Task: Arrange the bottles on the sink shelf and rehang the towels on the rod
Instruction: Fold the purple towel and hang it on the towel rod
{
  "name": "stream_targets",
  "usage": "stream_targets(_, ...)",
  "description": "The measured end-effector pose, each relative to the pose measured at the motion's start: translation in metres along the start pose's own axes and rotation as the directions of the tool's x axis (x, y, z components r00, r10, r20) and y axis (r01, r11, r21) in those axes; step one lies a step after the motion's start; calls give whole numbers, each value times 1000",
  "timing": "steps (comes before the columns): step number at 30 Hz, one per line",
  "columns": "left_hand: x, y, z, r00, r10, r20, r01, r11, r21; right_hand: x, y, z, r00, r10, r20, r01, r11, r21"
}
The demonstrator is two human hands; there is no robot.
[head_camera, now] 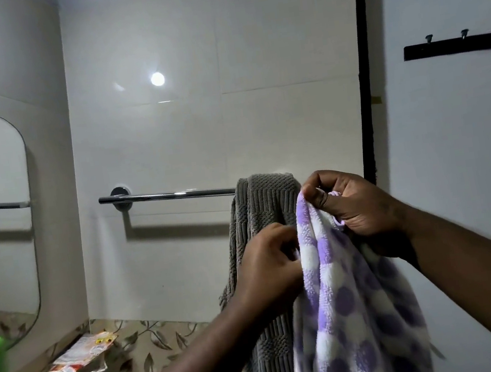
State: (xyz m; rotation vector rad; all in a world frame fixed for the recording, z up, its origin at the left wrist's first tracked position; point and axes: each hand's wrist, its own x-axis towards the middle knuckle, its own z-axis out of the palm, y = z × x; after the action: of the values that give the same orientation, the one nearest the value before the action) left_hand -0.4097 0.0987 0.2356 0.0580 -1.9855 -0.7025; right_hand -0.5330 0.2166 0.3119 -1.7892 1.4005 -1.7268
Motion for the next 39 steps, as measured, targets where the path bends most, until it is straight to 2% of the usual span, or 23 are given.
stream_targets(2,1,4,3,988,63,-139,-27,968,250,1,1,2,1000,-12,-5,12,999,-33)
stream_targets(4,-1,7,4,982,108,-155,-55,950,309,0,2,4,1000,-18,-1,18,998,-57)
stream_targets(6,-3,6,8,980,162,-113,-113,931,347,-1,2,2,1000,-22,-9,21,998,-67)
stream_targets(9,-3,1,7,994,109,-30,-98,963,251,-3,2,-5,999,-31,-22,29,994,-101)
stream_targets(11,-3,-4,2,993,87,83,-101,978,185,-4,2,-12,999,-35,-23,33,994,-105)
stream_targets(16,-11,-14,-13,955,92,282,-151,968,198,-8,-1,-31,994,-24,-102,22,1000,-16)
stream_targets(18,-14,-16,-17,966,75,249,-134,964,229,-7,-1,-38,994,-18,-109,17,1000,-12)
stream_targets(20,-15,-18,-18,996,50,77,-64,980,188,-8,-1,-41,992,-11,-123,10,1000,-14)
stream_targets(22,-16,-14,-16,997,48,-66,-40,992,121,-9,-1,-42,992,-10,-128,12,1000,16)
stream_targets(24,-14,-4,-11,999,30,-44,-28,999,38,-8,-3,-42,993,5,-119,4,997,83)
stream_targets(26,-15,0,-2,994,-105,24,107,991,-82,-6,-6,-41,995,13,-100,-1,993,120)
stream_targets(28,-17,-4,7,958,-282,52,287,930,-232,-3,-7,-36,996,17,-89,-7,993,116)
stream_targets(30,-21,2,15,904,-384,190,428,800,-419,-2,-5,-30,996,19,-85,-9,992,124)
stream_targets(34,-27,9,21,864,-313,394,503,559,-659,-2,-1,-30,995,16,-99,-4,993,117)
stream_targets(39,-35,13,20,850,-216,480,526,358,-771,-5,1,-39,993,30,-117,-19,996,92)
